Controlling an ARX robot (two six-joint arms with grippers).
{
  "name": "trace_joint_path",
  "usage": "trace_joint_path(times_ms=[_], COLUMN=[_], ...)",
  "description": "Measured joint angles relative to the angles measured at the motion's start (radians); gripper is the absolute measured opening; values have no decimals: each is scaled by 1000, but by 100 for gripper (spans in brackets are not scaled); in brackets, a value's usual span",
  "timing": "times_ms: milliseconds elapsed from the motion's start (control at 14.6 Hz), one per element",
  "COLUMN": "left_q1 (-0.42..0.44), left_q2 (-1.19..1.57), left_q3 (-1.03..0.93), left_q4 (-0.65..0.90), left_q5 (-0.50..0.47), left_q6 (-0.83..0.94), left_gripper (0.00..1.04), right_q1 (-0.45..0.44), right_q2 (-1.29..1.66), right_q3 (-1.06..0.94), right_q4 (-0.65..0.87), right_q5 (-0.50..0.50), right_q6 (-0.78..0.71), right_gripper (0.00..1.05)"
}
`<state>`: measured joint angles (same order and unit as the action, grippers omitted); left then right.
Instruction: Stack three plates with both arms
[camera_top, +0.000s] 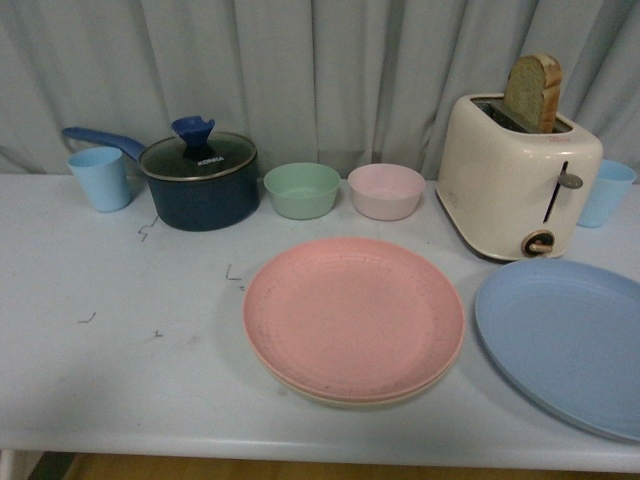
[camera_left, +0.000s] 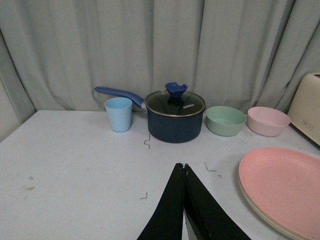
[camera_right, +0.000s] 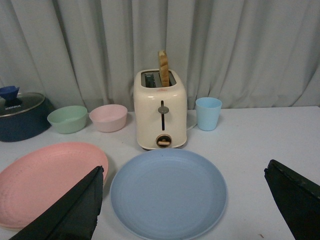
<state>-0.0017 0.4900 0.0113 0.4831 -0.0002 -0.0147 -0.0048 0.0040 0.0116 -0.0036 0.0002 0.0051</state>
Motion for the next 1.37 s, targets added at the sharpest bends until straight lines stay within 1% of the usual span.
trace_joint_path(times_ms=[686,755,824,1029,1098,1304,1373], left_q1=[0,0,0,1,1,1,1], left_q2=[-303,-404,-483,-483,-483,-483,-483], left_q3=[0,0,0,0,0,0,0], left_q4=[-296,-449,-470,-491,-489,-487,-487], left_q5=[0,0,0,0,0,0,-1], left_q6=[0,0,0,0,0,0,0], left_gripper=[2,2,2,3,8,32,39], right_q1=[0,0,0,0,0,-2,-21], right_q2=[0,0,0,0,0,2,43], right_q3=[0,0,0,0,0,1,39], right_q4=[0,0,-1,-1,0,-11,-124], right_q5=[0,0,0,0,0,-8,-84], right_q6=[0,0,0,0,0,2,24], right_gripper=[98,98,98,98,98,98,98])
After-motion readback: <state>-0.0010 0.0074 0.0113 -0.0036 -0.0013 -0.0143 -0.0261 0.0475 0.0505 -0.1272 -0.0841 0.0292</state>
